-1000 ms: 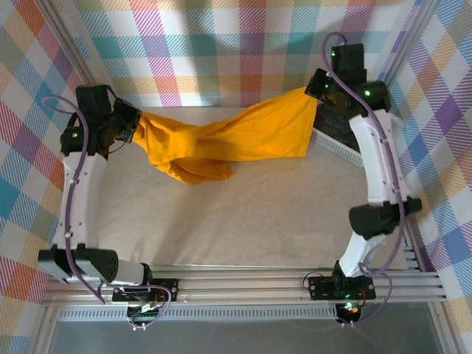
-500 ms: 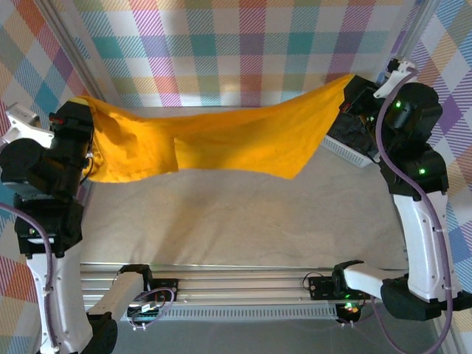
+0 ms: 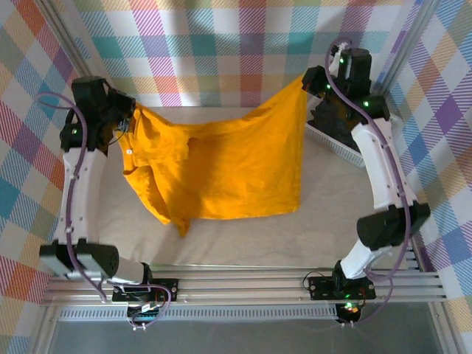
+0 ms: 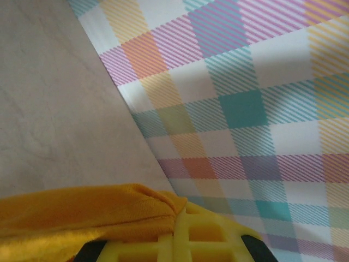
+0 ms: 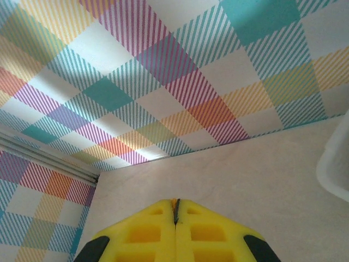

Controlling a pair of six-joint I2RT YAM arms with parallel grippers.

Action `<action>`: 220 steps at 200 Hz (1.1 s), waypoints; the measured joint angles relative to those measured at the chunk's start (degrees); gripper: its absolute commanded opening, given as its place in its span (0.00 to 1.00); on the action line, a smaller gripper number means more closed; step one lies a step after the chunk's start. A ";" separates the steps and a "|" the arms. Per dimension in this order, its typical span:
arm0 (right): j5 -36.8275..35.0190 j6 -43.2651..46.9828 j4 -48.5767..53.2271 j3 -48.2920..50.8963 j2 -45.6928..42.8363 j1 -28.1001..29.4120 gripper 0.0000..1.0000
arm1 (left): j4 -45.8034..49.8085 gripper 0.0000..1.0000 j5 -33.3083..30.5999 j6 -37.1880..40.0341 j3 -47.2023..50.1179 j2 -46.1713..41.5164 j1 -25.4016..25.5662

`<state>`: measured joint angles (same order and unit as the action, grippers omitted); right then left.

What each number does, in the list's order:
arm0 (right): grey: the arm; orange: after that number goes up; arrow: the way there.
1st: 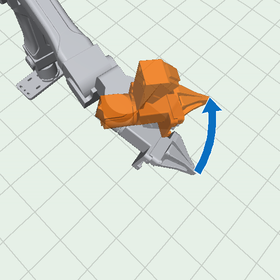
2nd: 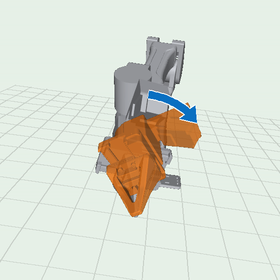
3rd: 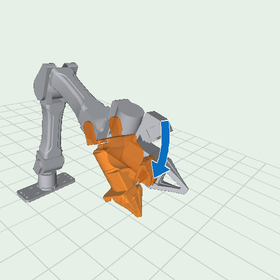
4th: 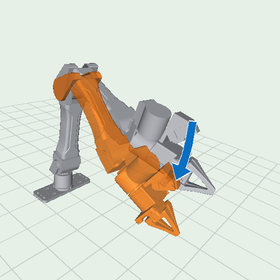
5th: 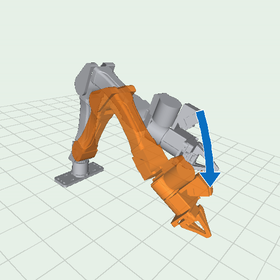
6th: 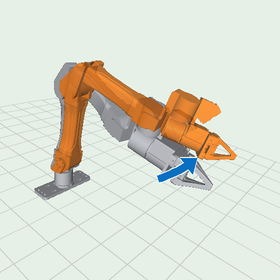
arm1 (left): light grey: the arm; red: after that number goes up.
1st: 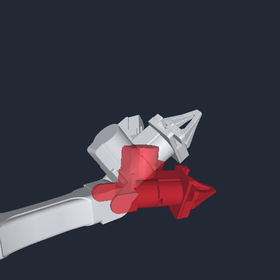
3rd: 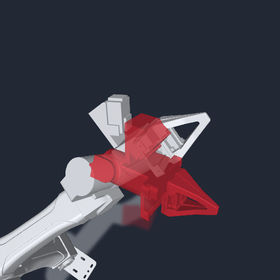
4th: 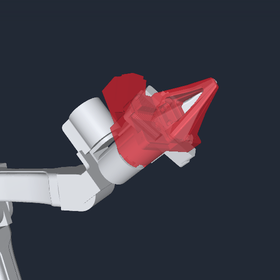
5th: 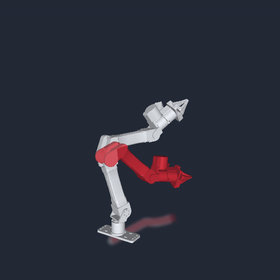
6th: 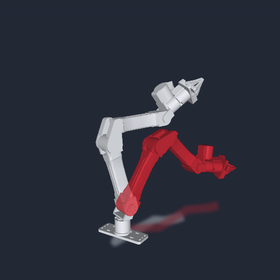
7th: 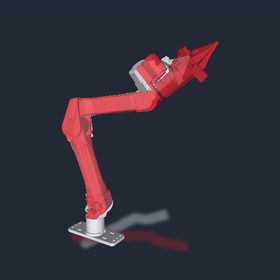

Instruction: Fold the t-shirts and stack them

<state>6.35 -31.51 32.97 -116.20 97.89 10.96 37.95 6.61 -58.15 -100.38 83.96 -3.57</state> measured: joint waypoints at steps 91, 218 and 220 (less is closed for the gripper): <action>2.12 -3.02 4.20 -28.24 8.20 -8.46 0.00 | 3.52 0.00 4.87 0.61 -38.18 12.52 -2.27; 0.31 -5.79 3.52 50.71 -18.43 -3.56 0.49 | 14.05 0.59 -1.09 6.38 40.24 -15.69 -2.62; 0.22 -5.75 3.43 50.71 -18.36 -3.10 0.49 | 14.10 0.59 -1.09 6.58 40.72 -15.69 -2.62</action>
<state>6.57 -37.26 36.40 -65.49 79.53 7.86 52.05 5.52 -51.57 -59.66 68.27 -6.20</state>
